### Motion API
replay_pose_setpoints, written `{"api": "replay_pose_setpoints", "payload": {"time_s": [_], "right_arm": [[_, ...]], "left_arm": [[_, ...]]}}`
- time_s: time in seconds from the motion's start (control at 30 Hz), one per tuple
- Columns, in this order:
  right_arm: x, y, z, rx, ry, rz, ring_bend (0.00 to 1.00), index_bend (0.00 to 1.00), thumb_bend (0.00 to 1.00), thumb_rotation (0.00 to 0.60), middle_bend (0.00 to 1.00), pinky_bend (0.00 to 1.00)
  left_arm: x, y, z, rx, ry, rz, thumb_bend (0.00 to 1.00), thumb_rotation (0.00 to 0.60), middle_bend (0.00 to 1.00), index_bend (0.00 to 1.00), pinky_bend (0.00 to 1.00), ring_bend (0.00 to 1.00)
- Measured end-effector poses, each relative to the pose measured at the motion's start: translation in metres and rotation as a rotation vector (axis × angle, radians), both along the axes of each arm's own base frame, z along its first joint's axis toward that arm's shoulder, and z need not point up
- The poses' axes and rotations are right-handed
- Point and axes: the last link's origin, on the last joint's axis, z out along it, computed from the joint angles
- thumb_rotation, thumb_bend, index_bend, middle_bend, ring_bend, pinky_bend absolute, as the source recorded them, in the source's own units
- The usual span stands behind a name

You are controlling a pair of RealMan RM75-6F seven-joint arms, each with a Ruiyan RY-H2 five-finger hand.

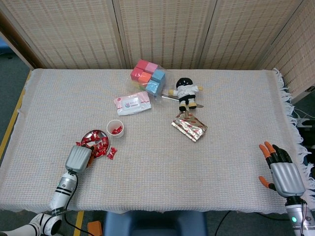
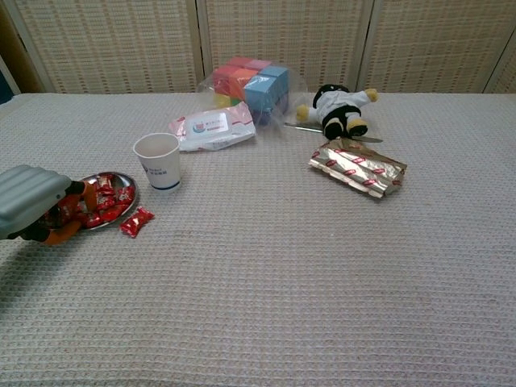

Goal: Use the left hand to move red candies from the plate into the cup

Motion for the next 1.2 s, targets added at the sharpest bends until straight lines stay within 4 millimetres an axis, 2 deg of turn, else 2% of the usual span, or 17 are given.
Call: {"api": "replay_pose_setpoints", "payload": {"time_s": [0.1, 0.83, 1.03, 1.2], "right_arm": [[0.000, 0.000, 0.000, 0.000, 0.000, 0.000, 0.00, 0.00, 0.14, 0.600, 0.00, 0.12], [0.000, 0.000, 0.000, -0.001, 0.001, 0.000, 0.00, 0.00, 0.14, 0.600, 0.00, 0.12], [0.000, 0.000, 0.001, -0.003, 0.000, 0.000, 0.00, 0.00, 0.14, 0.600, 0.00, 0.12], [0.000, 0.000, 0.001, -0.002, -0.003, -0.001, 0.00, 0.00, 0.14, 0.600, 0.00, 0.13]], "left_arm": [[0.000, 0.000, 0.000, 0.002, -0.003, 0.000, 0.56, 0.600, 0.66, 0.65, 1.00, 0.57], [0.000, 0.006, 0.015, 0.053, -0.038, 0.009, 0.68, 0.600, 0.75, 0.74, 1.00, 0.64], [0.006, 0.007, 0.023, 0.078, -0.072, -0.013, 0.68, 0.600, 0.77, 0.75, 1.00, 0.64], [0.019, 0.010, 0.035, 0.107, -0.117, -0.044, 0.68, 0.600, 0.77, 0.75, 1.00, 0.65]]}}
